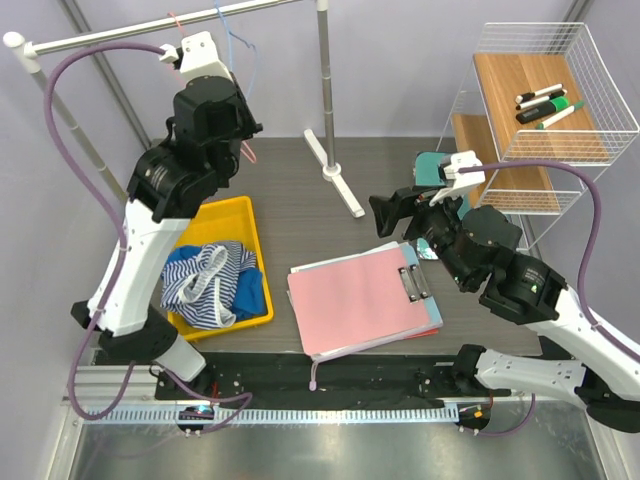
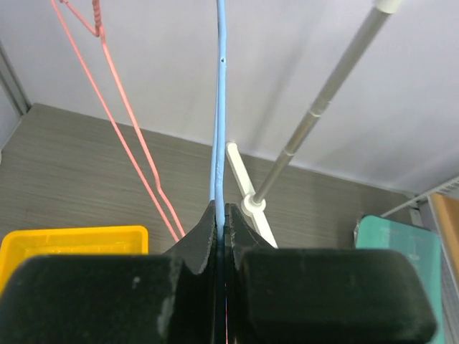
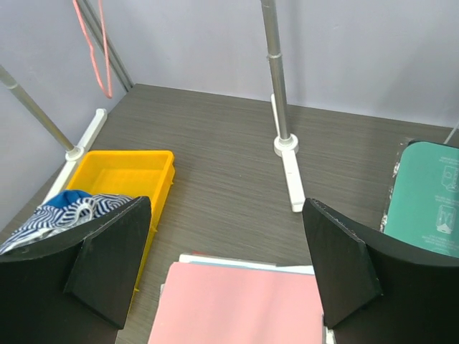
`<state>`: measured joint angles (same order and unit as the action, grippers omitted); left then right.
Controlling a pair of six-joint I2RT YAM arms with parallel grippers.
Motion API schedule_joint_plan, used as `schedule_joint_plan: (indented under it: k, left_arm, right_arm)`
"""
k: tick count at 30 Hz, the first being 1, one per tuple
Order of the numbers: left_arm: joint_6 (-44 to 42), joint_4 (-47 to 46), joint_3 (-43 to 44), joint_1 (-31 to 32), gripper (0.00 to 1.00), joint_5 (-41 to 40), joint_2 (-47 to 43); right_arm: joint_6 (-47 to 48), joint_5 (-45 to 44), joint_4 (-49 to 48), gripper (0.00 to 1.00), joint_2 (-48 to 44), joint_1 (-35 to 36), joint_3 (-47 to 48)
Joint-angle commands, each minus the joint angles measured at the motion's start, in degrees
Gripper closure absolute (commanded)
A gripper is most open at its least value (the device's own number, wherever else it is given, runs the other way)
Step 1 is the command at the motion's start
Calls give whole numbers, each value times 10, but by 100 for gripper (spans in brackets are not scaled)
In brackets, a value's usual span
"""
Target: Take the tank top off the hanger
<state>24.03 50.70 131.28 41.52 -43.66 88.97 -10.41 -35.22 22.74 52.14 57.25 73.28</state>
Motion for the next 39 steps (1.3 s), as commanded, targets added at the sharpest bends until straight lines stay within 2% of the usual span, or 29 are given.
schedule_joint_plan:
  k: [1, 6, 9, 13, 16, 20, 24, 29, 32, 33, 36, 39]
  left_arm:
    - [29, -27, 11, -52, 100, 51, 25]
    - [16, -78, 6, -73, 100, 103, 44]
    - [2, -116, -33, -79, 100, 110, 34]
    - [25, -110, -59, -95, 100, 154, 31]
    - [45, -117, -102, -102, 100, 198, 5]
    - [68, -172, -225, -107, 100, 226, -62]
    - [84, -162, -258, -111, 100, 225, -92]
    - [90, -136, -256, -113, 100, 232, -102]
    - [76, -96, -238, -113, 68, 241, -97]
    - [72, -85, -231, -113, 42, 247, -92]
    - [65, -62, -228, -113, 20, 273, -99]
    - [62, -61, -252, -113, 10, 305, -131]
  right_arm:
    - [-24, 24, -14, 8, -10, 0, -5]
    - [-37, 41, -5, 9, -11, 0, -9]
    - [-46, 57, -5, 9, -15, 0, -19]
    - [-54, 57, -7, 9, -28, 0, -30]
    - [-56, 56, -8, 9, -37, 0, -39]
    - [-58, 54, -10, 9, -46, 0, -52]
    - [-64, 60, -14, 9, -47, 1, -61]
    - [-68, 80, -14, 9, -37, 0, -67]
    - [-73, 103, -12, 9, -29, 0, -71]
    - [-76, 110, -14, 9, -29, 0, -74]
    - [-80, 119, -15, 9, -32, 1, -86]
    - [-87, 144, -16, 9, -28, 0, -96]
